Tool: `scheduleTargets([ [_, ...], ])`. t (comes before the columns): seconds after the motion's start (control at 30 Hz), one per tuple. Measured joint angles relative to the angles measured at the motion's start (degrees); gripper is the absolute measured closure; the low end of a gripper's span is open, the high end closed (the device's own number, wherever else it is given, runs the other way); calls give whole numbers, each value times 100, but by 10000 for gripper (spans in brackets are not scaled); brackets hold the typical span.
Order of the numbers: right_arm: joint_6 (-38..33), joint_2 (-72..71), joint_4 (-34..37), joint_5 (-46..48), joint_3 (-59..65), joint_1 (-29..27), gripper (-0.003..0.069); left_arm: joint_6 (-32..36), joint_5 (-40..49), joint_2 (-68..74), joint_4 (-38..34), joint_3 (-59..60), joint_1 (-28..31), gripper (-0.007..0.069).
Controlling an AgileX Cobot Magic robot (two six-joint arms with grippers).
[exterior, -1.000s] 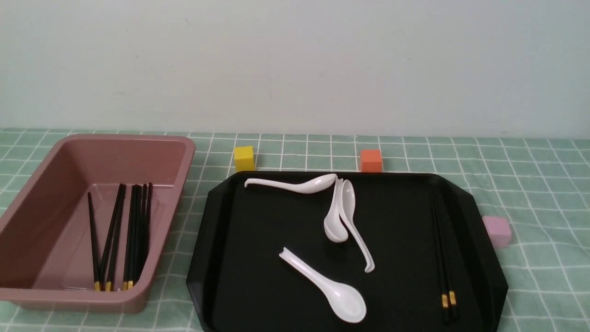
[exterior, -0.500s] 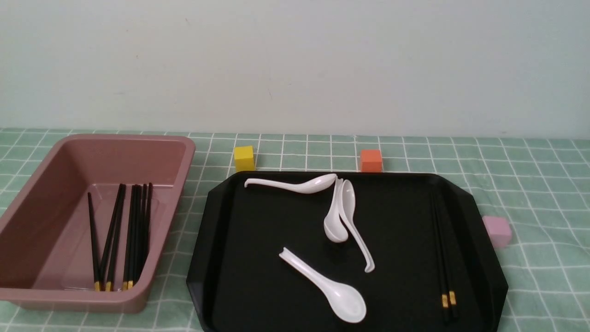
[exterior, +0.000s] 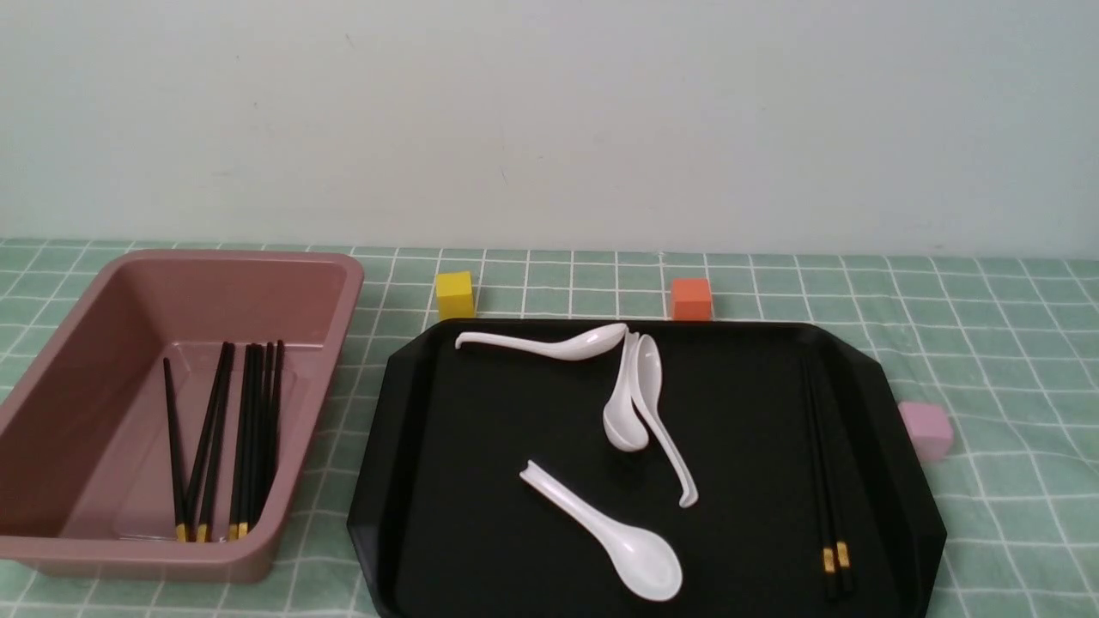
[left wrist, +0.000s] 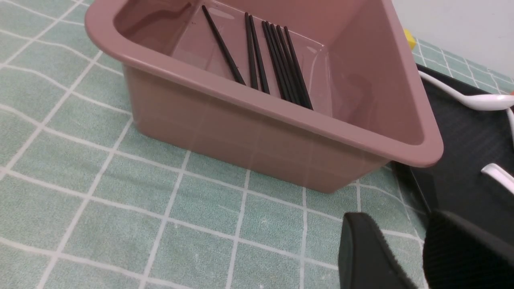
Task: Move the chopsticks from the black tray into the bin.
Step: Use the right arm to grab a pair of chopsticks
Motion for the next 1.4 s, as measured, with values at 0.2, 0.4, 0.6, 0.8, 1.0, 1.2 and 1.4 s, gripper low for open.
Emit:
scheduleTargets([
  [0.2, 0, 0, 0, 0, 0, 0, 442, 0, 0, 0, 0, 0, 0, 385],
  [0.4, 66, 0, 104, -7, 0, 0, 436, 0, 0, 0, 0, 0, 0, 385],
  [0.6, 1395, 0, 2150, -255, 31, 0, 430, 0, 0, 0, 0, 0, 0, 385],
  [0.8, 2122, 0, 3602, -400, 33, 0, 424, 0, 0, 0, 0, 0, 0, 385],
  [1.0, 2148, 0, 3851, -504, 33, 0, 419, 0, 0, 0, 0, 0, 0, 385],
  [1.2, 1353, 0, 3777, -1750, -290, 0, 444, 0, 0, 0, 0, 0, 0, 385],
  [1.4, -856, 927, 3387, -1543, -1999, 0, 584, 0, 0, 0, 0, 0, 0, 385],
])
